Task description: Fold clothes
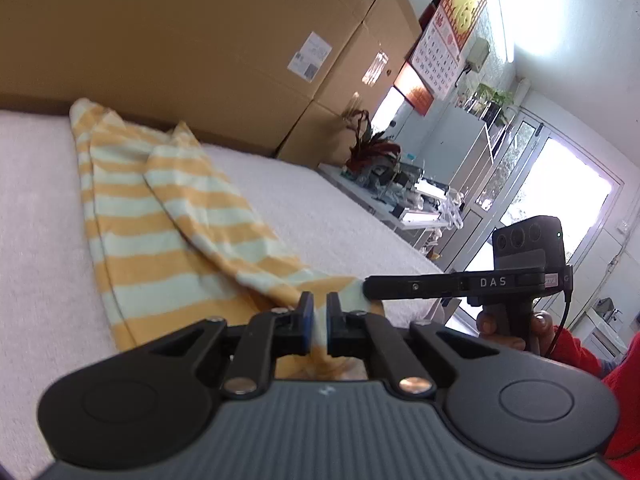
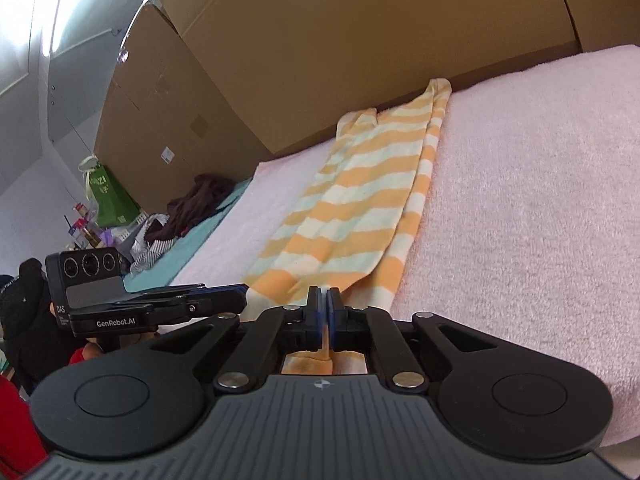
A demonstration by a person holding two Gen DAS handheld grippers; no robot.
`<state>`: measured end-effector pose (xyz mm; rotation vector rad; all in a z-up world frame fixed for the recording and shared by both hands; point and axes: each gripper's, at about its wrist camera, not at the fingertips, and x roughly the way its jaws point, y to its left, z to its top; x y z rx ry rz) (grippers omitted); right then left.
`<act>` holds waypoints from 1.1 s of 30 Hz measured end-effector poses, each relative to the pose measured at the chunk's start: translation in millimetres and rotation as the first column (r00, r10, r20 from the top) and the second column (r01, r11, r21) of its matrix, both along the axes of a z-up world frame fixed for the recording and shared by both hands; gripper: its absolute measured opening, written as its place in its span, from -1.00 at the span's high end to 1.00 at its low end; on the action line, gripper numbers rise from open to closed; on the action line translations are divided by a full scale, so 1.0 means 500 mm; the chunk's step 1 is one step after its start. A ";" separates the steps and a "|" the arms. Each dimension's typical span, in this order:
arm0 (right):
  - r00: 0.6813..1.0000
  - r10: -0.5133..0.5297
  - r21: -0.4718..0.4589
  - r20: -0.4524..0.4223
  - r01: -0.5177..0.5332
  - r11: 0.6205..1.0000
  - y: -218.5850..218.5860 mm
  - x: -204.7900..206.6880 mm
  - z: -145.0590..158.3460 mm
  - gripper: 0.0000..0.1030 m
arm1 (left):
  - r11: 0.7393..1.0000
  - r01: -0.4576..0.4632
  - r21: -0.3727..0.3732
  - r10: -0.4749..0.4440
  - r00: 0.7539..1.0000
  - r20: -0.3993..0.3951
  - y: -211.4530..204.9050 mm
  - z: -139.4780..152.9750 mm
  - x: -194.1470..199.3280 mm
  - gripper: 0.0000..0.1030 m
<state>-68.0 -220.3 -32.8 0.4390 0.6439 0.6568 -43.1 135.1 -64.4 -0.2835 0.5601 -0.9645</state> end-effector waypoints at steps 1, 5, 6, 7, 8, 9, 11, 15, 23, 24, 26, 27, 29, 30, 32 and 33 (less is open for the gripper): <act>1.000 -0.006 0.008 0.013 0.006 1.000 -0.003 0.004 0.007 0.92 | 1.000 -0.001 0.011 0.001 1.000 0.013 -0.004 0.004 0.004 1.00; 1.000 -0.009 -0.032 -0.011 0.009 0.999 0.005 0.029 -0.005 0.84 | 0.998 0.000 0.067 0.001 1.000 -0.014 -0.028 -0.019 0.033 1.00; 0.998 -0.009 -0.046 -0.055 0.006 0.999 0.009 0.036 -0.021 0.76 | 0.997 -0.002 0.076 0.005 0.999 -0.036 -0.030 -0.030 0.038 1.00; 0.998 -0.009 -0.040 -0.063 0.006 0.999 0.003 0.030 -0.025 0.78 | 0.996 -0.005 0.084 0.010 0.998 -0.058 -0.033 -0.040 0.044 1.00; 0.998 -0.009 -0.031 -0.067 0.007 0.999 -0.003 0.023 -0.027 0.75 | 0.997 -0.005 0.080 0.010 0.998 -0.063 -0.030 -0.043 0.042 1.00; 0.997 -0.009 -0.023 -0.072 0.008 1.000 -0.009 0.016 -0.029 0.68 | 0.997 -0.004 0.075 0.009 0.998 -0.066 -0.027 -0.045 0.040 1.00; 0.998 0.004 -0.011 -0.070 -0.005 1.000 -0.021 0.000 -0.026 0.46 | 0.998 -0.003 0.067 0.007 0.998 -0.063 -0.023 -0.045 0.034 1.00; 0.996 0.047 -0.044 -0.070 -0.050 0.998 -0.016 -0.016 -0.023 0.45 | 0.996 -0.022 0.087 0.028 0.998 -0.058 -0.033 -0.045 0.053 1.00; 0.991 0.130 -0.065 -0.023 -0.131 0.989 0.010 -0.029 -0.008 0.80 | 0.989 -0.044 0.139 0.045 0.999 -0.007 -0.084 -0.036 0.118 1.00; 0.988 0.148 -0.093 -0.041 -0.151 0.984 0.018 -0.030 -0.013 0.78 | 0.988 -0.046 0.149 0.047 0.999 0.000 -0.088 -0.036 0.124 1.00; 0.980 0.183 -0.148 -0.077 -0.193 0.970 0.035 -0.031 -0.023 0.73 | 0.988 -0.043 0.145 0.045 0.999 -0.013 -0.088 -0.038 0.127 1.00; 0.977 0.196 -0.168 -0.082 -0.208 0.964 0.037 -0.034 -0.025 0.73 | 0.989 -0.041 0.141 0.043 0.999 -0.017 -0.084 -0.038 0.123 1.00; 0.978 0.201 -0.153 -0.052 -0.207 0.966 0.025 -0.042 -0.013 0.69 | 0.990 -0.033 0.136 0.034 0.999 -0.007 -0.077 -0.031 0.105 1.00; 0.980 0.195 -0.135 -0.029 -0.197 0.971 0.016 -0.045 -0.004 0.62 | 0.990 -0.028 0.136 0.028 1.000 0.004 -0.074 -0.026 0.094 1.00; 0.989 0.149 -0.100 -0.010 -0.150 0.984 -0.003 -0.034 0.009 0.36 | 0.990 -0.022 0.142 0.015 0.999 0.045 -0.068 -0.011 0.069 0.99; 0.992 0.124 -0.096 -0.009 -0.124 0.988 -0.010 -0.025 0.012 0.26 | 0.990 -0.012 0.141 0.003 0.998 0.061 -0.066 -0.005 0.059 0.96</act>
